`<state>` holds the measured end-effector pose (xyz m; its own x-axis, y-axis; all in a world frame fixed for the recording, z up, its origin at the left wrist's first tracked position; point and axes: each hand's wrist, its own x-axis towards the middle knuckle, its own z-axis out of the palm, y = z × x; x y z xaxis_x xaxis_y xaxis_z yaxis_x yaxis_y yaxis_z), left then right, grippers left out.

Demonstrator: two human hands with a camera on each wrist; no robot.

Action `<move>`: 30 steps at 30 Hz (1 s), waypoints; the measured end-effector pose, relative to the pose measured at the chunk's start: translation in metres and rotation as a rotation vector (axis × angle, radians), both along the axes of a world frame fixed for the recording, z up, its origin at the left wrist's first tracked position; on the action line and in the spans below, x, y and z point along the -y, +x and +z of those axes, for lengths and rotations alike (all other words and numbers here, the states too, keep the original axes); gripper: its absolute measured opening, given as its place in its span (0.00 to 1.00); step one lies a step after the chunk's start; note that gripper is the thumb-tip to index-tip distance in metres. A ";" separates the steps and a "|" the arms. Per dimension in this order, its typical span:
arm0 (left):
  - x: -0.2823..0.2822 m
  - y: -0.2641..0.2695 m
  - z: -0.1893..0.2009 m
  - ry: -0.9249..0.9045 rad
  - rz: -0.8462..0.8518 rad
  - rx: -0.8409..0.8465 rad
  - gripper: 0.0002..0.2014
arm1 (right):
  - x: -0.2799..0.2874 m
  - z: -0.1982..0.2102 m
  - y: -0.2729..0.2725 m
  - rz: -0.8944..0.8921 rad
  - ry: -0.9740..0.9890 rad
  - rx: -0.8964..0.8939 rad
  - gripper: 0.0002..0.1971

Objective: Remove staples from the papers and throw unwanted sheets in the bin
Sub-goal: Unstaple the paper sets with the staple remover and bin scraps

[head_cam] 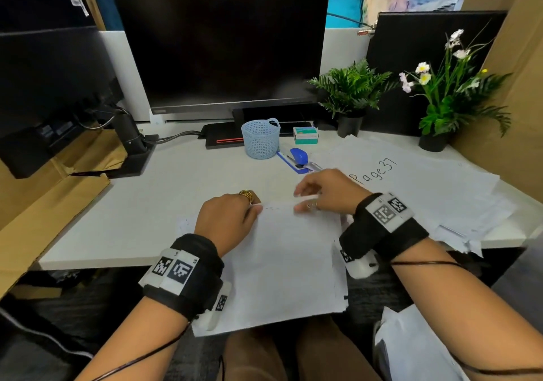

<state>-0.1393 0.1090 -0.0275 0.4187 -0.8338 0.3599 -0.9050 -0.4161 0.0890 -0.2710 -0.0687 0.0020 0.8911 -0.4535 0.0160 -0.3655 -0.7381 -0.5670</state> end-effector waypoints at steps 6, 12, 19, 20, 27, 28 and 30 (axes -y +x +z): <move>0.007 -0.020 0.015 -0.094 -0.122 0.075 0.20 | -0.012 -0.012 -0.021 -0.094 0.008 0.297 0.06; 0.010 -0.031 0.019 -0.505 -0.380 0.185 0.06 | -0.026 -0.027 -0.040 0.102 -0.354 0.952 0.06; 0.003 -0.042 0.009 -0.737 -0.447 0.032 0.09 | -0.036 -0.046 -0.055 0.219 -0.492 1.131 0.12; 0.002 -0.043 0.008 -0.751 -0.452 0.026 0.08 | -0.037 -0.046 -0.057 0.222 -0.503 1.138 0.12; 0.000 -0.046 0.008 -0.760 -0.469 0.052 0.09 | -0.040 -0.043 -0.063 0.242 -0.570 1.153 0.13; 0.000 -0.046 0.009 -0.756 -0.474 0.056 0.09 | -0.040 -0.042 -0.064 0.236 -0.580 1.145 0.14; 0.000 -0.048 0.011 -0.761 -0.476 0.038 0.09 | -0.040 -0.042 -0.066 0.214 -0.595 1.111 0.15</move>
<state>-0.1869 0.1087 -0.0167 0.0662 -0.4462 0.8925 -0.9744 0.1637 0.1541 -0.3368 -0.0286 -0.0401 0.3224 0.0306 0.9461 0.2474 -0.9675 -0.0530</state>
